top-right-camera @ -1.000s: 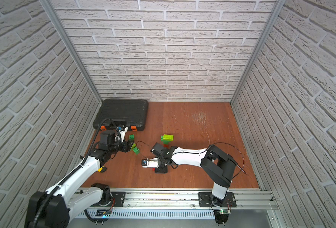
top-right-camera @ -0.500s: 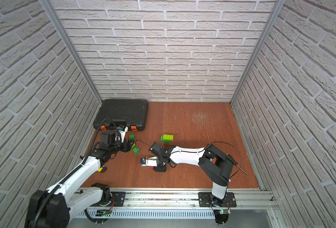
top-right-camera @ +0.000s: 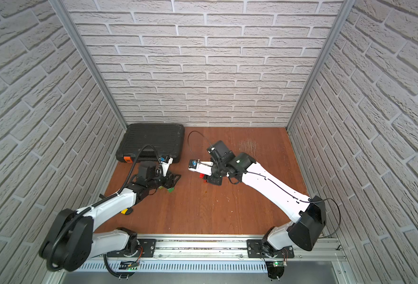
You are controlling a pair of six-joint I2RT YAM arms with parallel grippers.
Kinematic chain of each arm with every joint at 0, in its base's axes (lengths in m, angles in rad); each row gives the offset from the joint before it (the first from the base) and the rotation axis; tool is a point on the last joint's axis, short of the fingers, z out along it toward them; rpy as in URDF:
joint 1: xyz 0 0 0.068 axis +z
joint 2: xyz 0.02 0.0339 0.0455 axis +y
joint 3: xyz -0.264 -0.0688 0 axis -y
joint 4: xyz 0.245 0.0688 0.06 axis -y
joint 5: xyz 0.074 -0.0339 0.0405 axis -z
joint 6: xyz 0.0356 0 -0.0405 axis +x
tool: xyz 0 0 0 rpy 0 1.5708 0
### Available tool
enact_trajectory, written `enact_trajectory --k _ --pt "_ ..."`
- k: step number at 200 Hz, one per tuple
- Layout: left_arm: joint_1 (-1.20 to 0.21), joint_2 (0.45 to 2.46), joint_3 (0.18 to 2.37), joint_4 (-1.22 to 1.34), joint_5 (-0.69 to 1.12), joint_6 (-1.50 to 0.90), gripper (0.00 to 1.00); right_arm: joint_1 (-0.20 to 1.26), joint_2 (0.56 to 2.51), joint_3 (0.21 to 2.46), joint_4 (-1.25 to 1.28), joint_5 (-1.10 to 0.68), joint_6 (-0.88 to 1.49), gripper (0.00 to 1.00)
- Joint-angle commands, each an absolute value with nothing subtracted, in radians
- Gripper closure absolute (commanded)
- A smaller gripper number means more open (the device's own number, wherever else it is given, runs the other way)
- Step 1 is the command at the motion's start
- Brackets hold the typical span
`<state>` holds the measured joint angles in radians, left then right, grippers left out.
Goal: Assemble a spoon with lego
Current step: Pick up the lego brick from the center of the board, then assemble the lego brick with the lego brick.
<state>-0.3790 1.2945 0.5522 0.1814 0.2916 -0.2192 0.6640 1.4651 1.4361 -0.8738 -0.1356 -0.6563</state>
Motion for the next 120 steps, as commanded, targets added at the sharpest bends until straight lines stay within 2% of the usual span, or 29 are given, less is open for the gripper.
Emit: enact_trajectory --k 1,120 --pt "-0.397 1.372 0.604 0.346 0.303 -0.287 0.35 0.618 1.531 1.490 -0.986 -0.131 -0.748 0.82" --pt "-0.470 1.582 0.689 0.483 0.348 -0.357 0.36 0.550 1.813 1.705 -1.023 -0.216 -0.823 0.83"
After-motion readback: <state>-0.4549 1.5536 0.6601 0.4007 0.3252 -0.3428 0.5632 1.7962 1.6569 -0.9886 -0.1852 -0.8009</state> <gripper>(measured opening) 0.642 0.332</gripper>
